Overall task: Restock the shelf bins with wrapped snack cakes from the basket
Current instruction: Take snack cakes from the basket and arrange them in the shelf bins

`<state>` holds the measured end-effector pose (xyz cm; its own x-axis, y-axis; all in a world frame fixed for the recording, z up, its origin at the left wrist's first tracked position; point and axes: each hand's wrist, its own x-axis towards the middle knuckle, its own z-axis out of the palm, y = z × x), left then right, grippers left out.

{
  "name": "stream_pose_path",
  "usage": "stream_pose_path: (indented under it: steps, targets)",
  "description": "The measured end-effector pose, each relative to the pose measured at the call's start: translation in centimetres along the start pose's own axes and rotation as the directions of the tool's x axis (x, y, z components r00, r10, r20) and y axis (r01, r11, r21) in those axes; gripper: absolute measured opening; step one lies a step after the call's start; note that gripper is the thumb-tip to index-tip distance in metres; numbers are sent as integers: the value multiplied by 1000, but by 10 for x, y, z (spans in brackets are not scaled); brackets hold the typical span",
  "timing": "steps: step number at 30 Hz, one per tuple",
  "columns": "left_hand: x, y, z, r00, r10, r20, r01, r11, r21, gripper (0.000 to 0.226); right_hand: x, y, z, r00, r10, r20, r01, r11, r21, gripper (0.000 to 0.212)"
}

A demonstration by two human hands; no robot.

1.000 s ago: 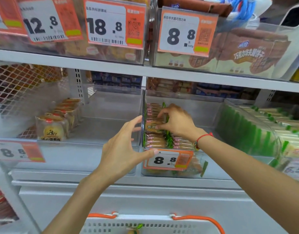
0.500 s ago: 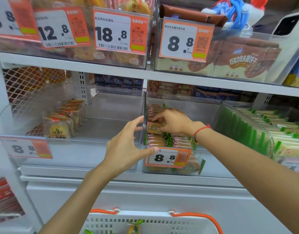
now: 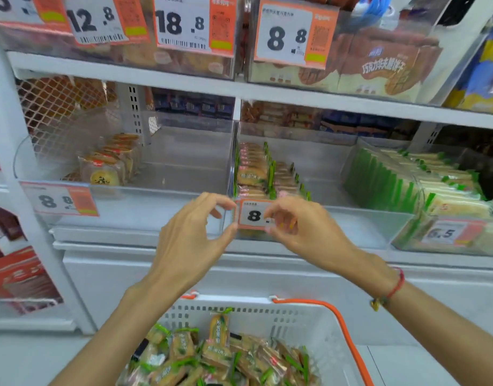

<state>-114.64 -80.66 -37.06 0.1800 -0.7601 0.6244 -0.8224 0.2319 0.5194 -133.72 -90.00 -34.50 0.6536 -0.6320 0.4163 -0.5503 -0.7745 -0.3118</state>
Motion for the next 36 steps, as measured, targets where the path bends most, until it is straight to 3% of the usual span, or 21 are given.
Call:
stream_pose_path:
  steps: [2, 5, 8, 12, 14, 16, 18, 21, 24, 27, 28, 30, 32, 34, 36]
  targets:
    - [-22, -4, 0, 988, -53, 143, 40, 995, 93, 23, -24, -1, 19, 988, 0, 156, 19, 992, -123, 22]
    - [-50, -19, 9, 914, -104, 393, -47, 932, 358, 32, -51, 3, 55, 891, 55, 450, 89, 952, -294, 32]
    - [-79, -44, 25, 804, -200, 561, -100, 883, 458, 38, -74, 8, 92, 809, 117, 576, 127, 922, -367, 35]
    - [-127, -84, 45, 671, -308, 675, -152, 833, 531, 38, -102, 14, 144, 734, 203, 648, -17, 959, -282, 36]
    - [-154, -101, 52, 565, -317, 761, -175, 856, 487, 45, -111, 14, 169, 692, 237, 682, -138, 970, -197, 43]
    - [-176, -113, 54, 476, -346, 808, -77, 899, 431, 51, -117, 9, 191, 664, 240, 708, -242, 965, -100, 48]
    - [-189, -122, 55, 503, -353, 789, 23, 918, 395, 53, -122, 2, 213, 658, 260, 707, -320, 946, -50, 48]
    - [-194, -125, 57, 553, -363, 750, 58, 915, 400, 52, -127, -7, 237, 660, 331, 674, -391, 918, -68, 47]
    - [-186, -124, 64, 502, -422, 755, 127, 899, 418, 49, -127, -10, 246, 715, 364, 596, -359, 924, -134, 49]
    - [-172, -130, 67, 384, -485, 786, 299, 870, 391, 44, -124, -6, 236, 727, 340, 597, -309, 938, -157, 50]
    - [-168, -131, 68, 385, -493, 780, 319, 864, 389, 40, -122, -4, 229, 725, 321, 610, -281, 946, -164, 50]
    - [-159, -124, 70, 469, -511, 720, 359, 856, 372, 32, -119, -1, 209, 721, 293, 628, -251, 955, -157, 52]
    - [-149, -106, 73, 512, -492, 704, 441, 854, 276, 34, -113, 0, 186, 752, 264, 604, -249, 962, -111, 51]
    - [-137, -84, 75, 452, -459, 765, 603, 789, 116, 35, -105, -1, 161, 806, 225, 547, -239, 970, -47, 47]
    - [-125, -67, 73, 452, -427, 784, 716, 697, -33, 26, -95, -3, 137, 850, 191, 491, -219, 976, 1, 43]
